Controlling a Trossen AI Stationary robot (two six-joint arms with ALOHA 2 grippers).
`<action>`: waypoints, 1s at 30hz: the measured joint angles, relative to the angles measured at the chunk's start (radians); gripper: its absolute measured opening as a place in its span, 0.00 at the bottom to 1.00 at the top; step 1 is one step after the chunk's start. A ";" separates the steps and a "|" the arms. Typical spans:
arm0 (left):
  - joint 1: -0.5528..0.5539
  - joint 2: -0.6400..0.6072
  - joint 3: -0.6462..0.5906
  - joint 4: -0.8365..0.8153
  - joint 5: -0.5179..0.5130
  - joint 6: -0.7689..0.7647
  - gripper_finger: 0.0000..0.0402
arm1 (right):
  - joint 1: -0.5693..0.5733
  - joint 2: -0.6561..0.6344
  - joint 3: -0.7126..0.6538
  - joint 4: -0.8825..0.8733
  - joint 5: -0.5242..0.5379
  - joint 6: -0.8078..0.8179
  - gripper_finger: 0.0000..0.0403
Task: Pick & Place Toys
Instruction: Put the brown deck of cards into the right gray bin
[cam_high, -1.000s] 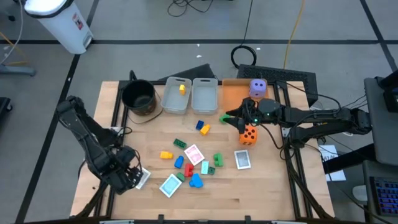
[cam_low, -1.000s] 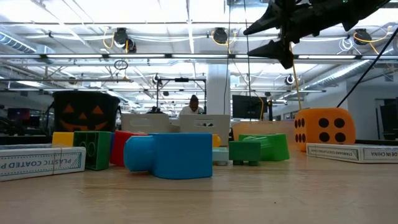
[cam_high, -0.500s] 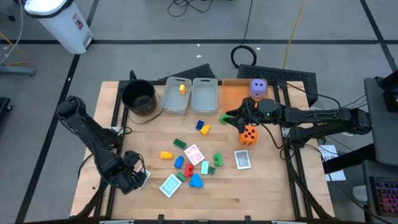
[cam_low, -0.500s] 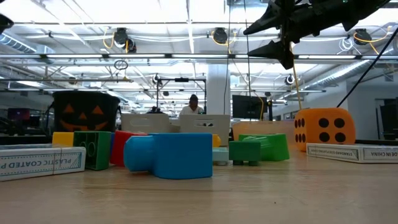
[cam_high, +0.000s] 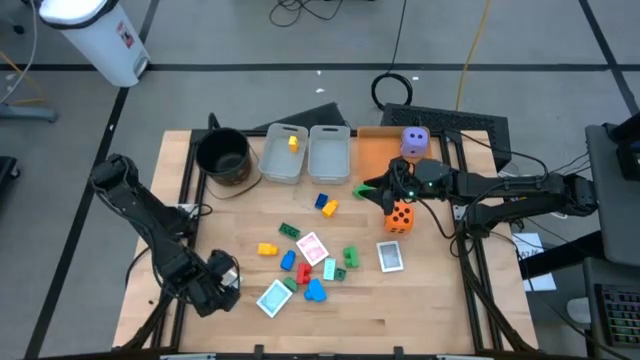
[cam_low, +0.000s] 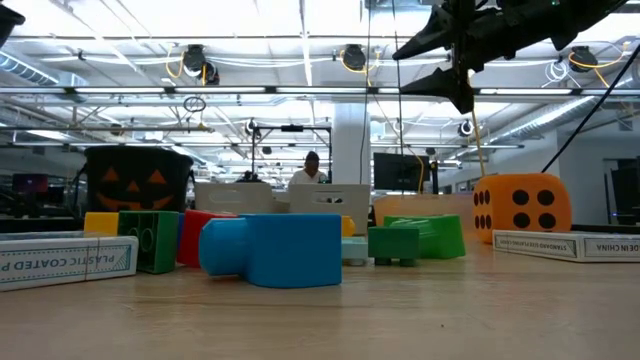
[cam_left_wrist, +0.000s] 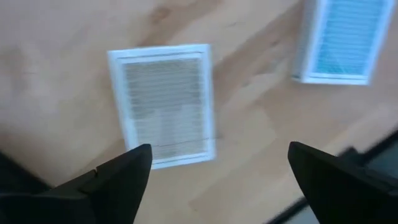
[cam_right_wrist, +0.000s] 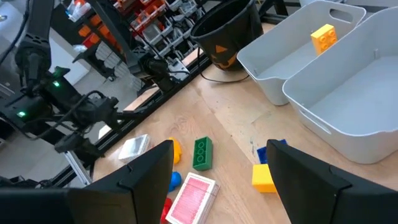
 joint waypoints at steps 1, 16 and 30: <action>0.000 0.000 0.000 0.006 0.000 0.016 0.95 | 0.000 0.000 0.000 -0.003 0.000 0.000 0.62; 0.076 0.068 0.000 -0.079 0.004 0.071 0.93 | 0.001 0.000 -0.097 0.048 -0.018 0.081 0.62; 0.090 0.159 0.000 -0.076 0.036 0.119 0.91 | 0.001 0.000 -0.118 0.152 -0.031 0.078 0.62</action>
